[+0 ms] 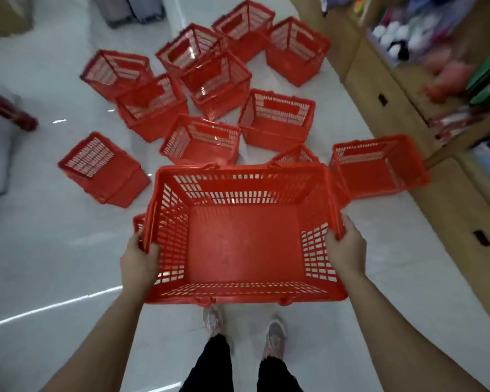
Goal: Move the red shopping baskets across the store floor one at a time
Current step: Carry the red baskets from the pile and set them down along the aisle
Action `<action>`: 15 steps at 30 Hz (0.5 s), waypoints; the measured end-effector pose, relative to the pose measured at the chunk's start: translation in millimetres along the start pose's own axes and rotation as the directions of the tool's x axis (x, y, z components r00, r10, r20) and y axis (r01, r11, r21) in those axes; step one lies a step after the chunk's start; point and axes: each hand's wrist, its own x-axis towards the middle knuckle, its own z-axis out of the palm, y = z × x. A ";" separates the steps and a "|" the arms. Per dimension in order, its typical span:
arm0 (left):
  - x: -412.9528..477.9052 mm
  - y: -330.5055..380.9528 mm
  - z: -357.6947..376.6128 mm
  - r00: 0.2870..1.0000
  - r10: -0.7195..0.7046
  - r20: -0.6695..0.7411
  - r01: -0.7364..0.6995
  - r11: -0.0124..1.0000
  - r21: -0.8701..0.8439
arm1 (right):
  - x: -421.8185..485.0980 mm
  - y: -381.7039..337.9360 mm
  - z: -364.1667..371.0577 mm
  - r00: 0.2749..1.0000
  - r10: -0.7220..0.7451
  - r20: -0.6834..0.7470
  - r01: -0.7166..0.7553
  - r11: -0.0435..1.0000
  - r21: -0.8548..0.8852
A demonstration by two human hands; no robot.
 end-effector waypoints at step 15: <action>-42.7 -196.2 -272.9 0.812 -0.474 -0.341 0.331 0.854 -0.401 | -140.3 -284.5 200.2 0.797 -0.504 0.332 0.526 0.850 0.029</action>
